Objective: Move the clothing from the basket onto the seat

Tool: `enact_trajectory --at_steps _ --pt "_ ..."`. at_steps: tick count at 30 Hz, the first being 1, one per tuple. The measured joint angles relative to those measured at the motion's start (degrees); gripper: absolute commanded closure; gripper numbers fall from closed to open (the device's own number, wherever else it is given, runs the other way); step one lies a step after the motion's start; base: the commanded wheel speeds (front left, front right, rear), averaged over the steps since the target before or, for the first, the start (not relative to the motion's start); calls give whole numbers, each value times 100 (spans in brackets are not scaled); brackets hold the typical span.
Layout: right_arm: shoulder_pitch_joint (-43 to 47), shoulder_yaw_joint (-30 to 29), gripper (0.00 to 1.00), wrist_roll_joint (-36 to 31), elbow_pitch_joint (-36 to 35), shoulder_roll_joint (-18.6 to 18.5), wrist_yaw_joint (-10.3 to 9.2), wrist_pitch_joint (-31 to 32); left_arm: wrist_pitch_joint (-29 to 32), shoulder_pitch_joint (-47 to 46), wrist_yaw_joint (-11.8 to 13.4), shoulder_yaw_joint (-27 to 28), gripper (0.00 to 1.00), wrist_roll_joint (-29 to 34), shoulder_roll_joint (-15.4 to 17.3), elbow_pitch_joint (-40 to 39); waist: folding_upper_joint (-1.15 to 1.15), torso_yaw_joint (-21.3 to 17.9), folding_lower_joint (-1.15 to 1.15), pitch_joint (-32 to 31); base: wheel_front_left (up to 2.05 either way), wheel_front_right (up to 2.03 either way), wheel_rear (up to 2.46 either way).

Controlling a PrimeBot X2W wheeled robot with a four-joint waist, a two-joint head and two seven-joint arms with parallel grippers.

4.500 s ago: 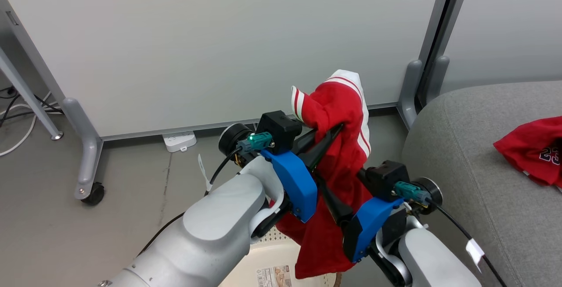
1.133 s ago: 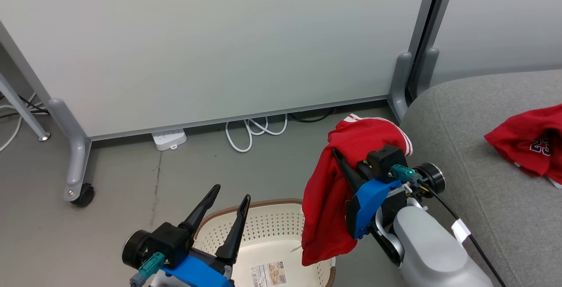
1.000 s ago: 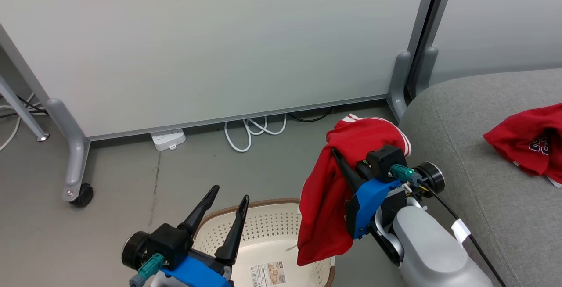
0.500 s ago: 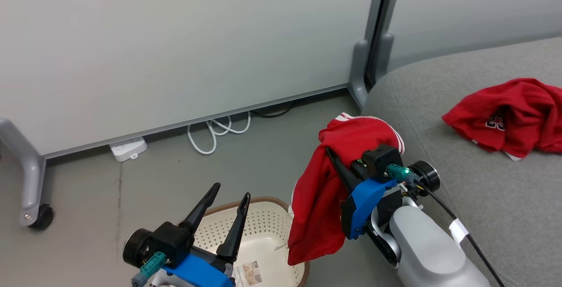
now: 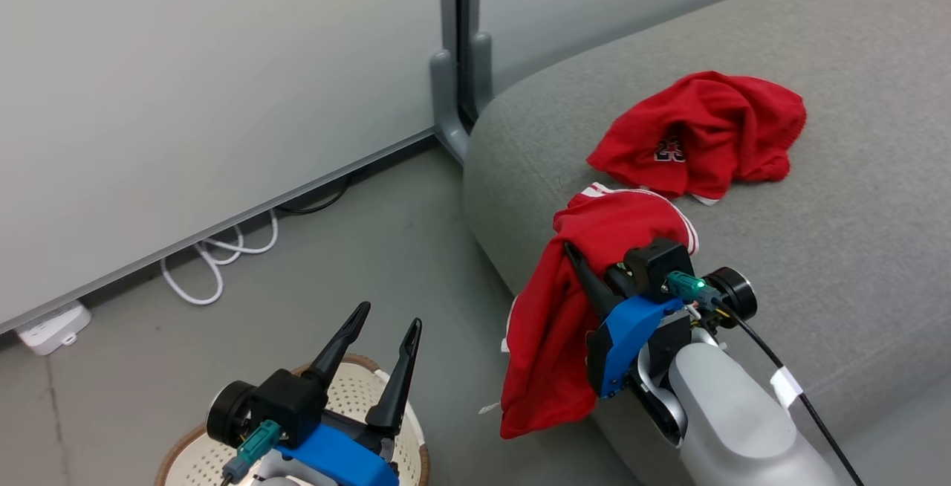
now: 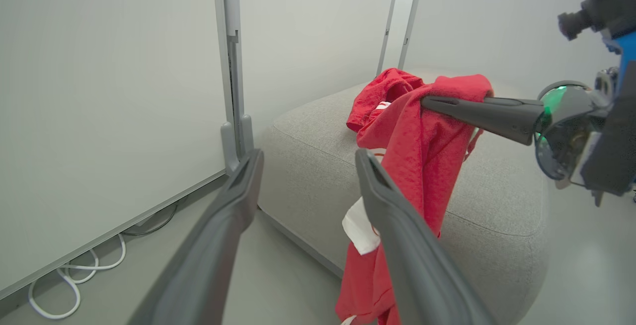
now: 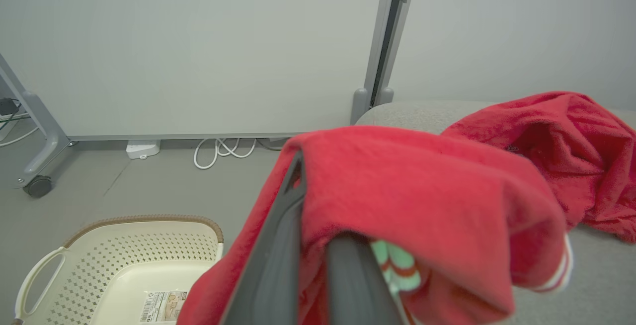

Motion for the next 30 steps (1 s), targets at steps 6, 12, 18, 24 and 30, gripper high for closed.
enact_trajectory --at_steps 6,12,18,24,30 --pt "19 -113 100 -8 -7 -4 -1 -13 0 -12 -2 18 0 46 -22 10 0 -582 0 43 0 0 0" --pt "105 -342 100 -71 -76 -7 -1 -38 0 -169 -10 -102 0 53 -53 90 0 -841 0 140 0 0 0" --pt "205 -426 100 -158 -165 -2 -1 4 0 -210 -10 -179 0 -5 -30 108 0 -842 0 156 0 0 0" --pt "224 -422 100 -157 -248 3 -1 62 0 -180 -10 -80 0 -20 19 91 0 -827 0 167 0 0 0" --pt "-103 -427 100 -96 -332 -155 0 286 0 -185 -10 -109 0 57 35 12 0 -771 0 340 0 0 0"
